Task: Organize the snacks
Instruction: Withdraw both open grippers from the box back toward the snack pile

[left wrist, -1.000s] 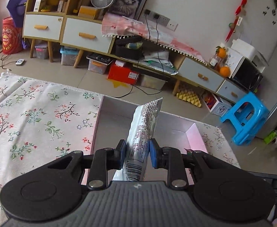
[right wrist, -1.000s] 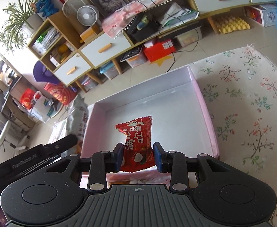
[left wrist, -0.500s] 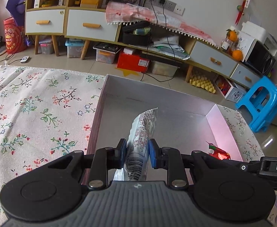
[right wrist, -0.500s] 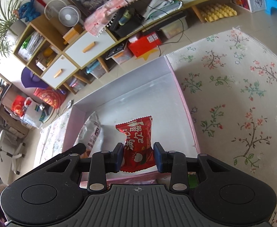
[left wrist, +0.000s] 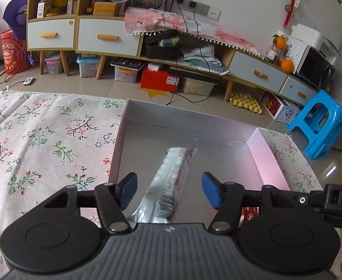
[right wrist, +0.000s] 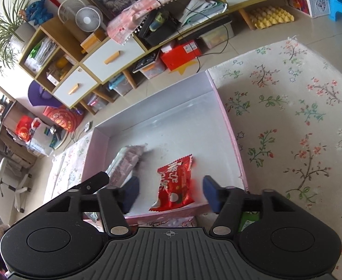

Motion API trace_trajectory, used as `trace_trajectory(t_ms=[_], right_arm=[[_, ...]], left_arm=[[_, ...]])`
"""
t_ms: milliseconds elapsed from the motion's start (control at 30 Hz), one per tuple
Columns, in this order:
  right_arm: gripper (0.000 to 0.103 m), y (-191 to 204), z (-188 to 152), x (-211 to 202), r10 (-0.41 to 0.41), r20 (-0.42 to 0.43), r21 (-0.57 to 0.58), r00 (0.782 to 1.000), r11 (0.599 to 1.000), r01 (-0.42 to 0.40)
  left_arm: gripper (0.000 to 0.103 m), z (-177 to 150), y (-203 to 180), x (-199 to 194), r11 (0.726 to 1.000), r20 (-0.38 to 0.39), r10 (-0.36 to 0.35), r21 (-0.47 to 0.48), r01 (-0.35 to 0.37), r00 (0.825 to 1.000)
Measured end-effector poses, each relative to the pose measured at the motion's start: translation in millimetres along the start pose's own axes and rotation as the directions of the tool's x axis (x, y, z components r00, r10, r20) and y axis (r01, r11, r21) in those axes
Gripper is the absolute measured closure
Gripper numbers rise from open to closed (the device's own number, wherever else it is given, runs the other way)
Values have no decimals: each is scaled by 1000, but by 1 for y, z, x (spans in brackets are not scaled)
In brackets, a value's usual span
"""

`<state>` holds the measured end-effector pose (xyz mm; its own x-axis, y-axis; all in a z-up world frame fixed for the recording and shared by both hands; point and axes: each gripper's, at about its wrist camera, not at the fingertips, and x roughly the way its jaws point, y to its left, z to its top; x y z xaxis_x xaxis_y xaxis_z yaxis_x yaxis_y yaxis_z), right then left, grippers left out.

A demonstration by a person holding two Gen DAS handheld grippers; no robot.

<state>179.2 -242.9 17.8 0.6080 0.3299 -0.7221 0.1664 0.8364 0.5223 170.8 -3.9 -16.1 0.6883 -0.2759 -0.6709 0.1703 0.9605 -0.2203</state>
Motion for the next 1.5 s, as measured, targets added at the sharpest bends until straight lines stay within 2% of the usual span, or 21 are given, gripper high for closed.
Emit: trace_trajectory(t_ms=[67,233,400,600,767,933,1200,1500], right_arm=[[35,1,0,-7,-7,2,-7,1000,1000,7],[25,4,0,-27,-42,15,-22,999,999,42],[20,10,-7,-48,-49,20,-47,999,998,50],[19,26,-23,-65,-92,13,-136,996,986,92],[14,31,-36,-72,-88,-20,-156,996,984,84],[13,38,-53,-77,-117,-41,-185,992,977,108],[13,43,-74,-69,-166,-135,-232,977,964,132],[13,42,-102,-61,-202,-230,-290,952,948,131]], left_arm=[[38,-1,0,-6,1000,-3,-1,20,1,1000],[22,-3,1,-30,999,4,-7,49,7,1000],[9,-8,2,-53,995,4,4,100,-4,1000],[5,-16,11,-71,992,-12,14,122,-12,1000],[2,-24,21,-84,993,-17,29,118,-27,999],[1,-35,26,-96,985,-26,56,167,-51,998],[1,-56,37,-99,964,-100,113,253,-85,989],[1,-83,47,-101,968,-214,75,252,-19,974]])
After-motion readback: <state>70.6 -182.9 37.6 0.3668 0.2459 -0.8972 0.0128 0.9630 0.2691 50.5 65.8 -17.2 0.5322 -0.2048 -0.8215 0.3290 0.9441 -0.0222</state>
